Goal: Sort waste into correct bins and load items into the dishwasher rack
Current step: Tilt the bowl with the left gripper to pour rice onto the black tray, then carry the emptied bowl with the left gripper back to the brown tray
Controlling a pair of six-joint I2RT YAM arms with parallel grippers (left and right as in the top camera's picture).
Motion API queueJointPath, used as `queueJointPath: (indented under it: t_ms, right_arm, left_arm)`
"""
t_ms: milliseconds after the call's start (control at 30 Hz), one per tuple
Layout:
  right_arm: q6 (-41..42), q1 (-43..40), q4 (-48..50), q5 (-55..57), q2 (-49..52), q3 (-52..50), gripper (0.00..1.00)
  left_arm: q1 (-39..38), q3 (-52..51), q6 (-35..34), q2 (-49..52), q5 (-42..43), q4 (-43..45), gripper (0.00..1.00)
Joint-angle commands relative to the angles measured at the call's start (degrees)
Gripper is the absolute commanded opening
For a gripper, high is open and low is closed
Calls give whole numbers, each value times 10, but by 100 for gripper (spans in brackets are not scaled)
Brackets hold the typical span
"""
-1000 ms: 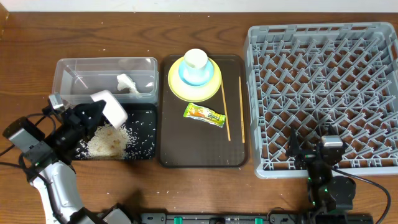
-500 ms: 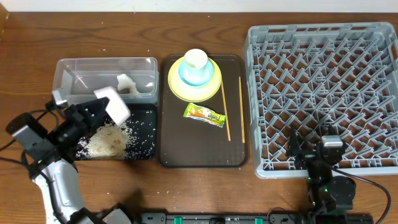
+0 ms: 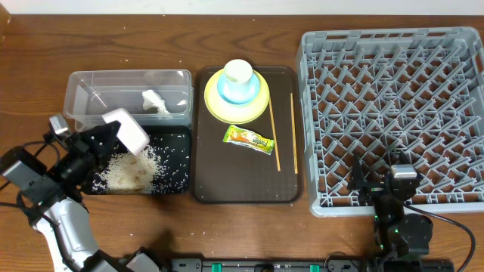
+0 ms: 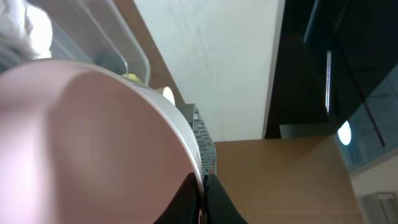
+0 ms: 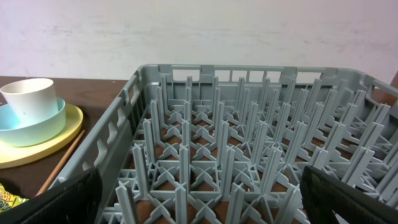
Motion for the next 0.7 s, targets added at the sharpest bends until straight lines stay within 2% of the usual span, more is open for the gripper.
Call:
queueJointPath:
  t_ms: [0,233,333,533,667]
  right_arm:
    - [-8,1,-2,-1,-1,-1,99]
    - [-8,1,-2,-1,-1,-1,99]
    - [-8,1,-2,-1,-1,-1,99]
    - [-8,1,-2,-1,-1,-1,99]
    - [-8,1,-2,-1,-1,-1,99]
  left_arm:
    - [-8,2,19,-1,-2,-7,6]
    - [-88,3,14,-4,-26,-4,6]
    - [-141,5,10,-5,-63,-4,6]
    - [-292,6,10,-5,-202,-4,6]
    - [-421,6,24,-5,-309,-4,6]
